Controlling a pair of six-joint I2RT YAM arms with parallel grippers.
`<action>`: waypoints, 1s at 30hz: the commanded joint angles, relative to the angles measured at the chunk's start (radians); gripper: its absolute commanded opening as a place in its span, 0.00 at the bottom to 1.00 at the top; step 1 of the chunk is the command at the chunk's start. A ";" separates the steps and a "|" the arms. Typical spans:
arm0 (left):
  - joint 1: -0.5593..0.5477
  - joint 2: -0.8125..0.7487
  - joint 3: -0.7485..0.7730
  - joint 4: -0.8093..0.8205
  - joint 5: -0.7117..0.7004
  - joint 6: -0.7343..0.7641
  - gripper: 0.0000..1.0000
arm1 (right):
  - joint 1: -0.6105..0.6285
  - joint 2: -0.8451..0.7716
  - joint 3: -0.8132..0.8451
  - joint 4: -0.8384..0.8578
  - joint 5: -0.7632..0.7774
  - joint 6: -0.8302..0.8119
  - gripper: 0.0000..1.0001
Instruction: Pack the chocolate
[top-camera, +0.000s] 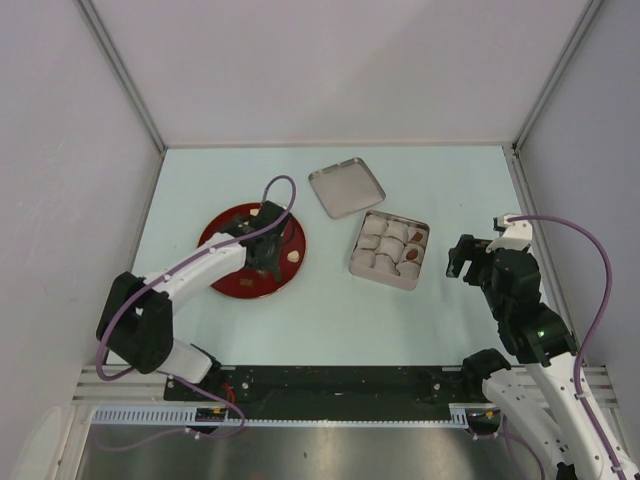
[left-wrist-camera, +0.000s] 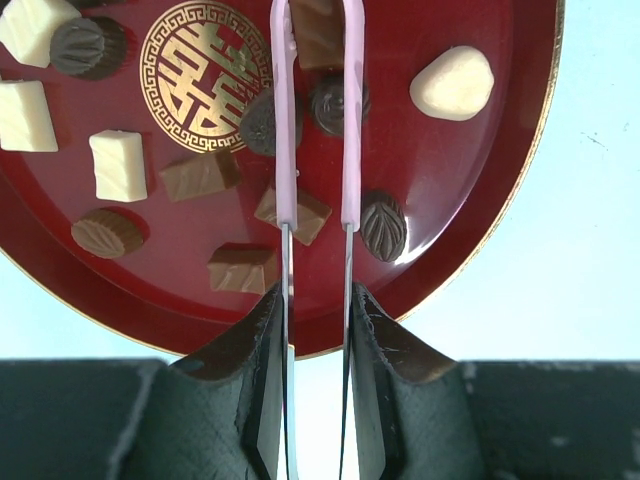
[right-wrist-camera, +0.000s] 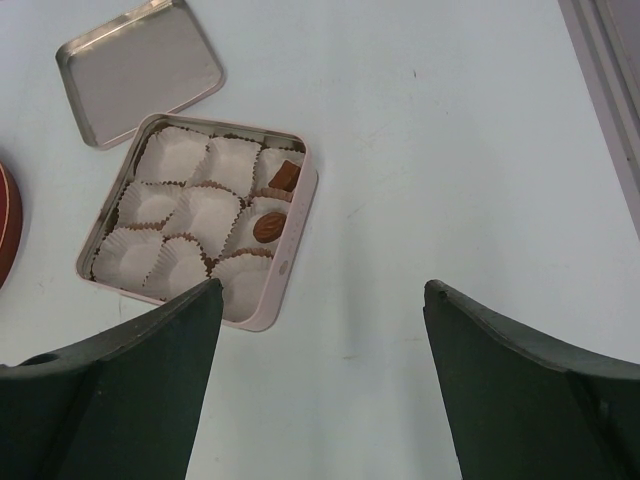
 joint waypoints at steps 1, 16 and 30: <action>-0.007 0.000 -0.001 0.008 0.000 -0.037 0.27 | 0.004 -0.002 0.002 0.037 -0.003 -0.004 0.86; -0.007 0.052 0.053 -0.002 -0.023 -0.028 0.37 | 0.004 0.000 0.002 0.037 -0.005 -0.004 0.86; -0.007 0.005 0.116 -0.064 -0.046 -0.011 0.12 | 0.006 -0.003 0.002 0.036 -0.004 -0.006 0.86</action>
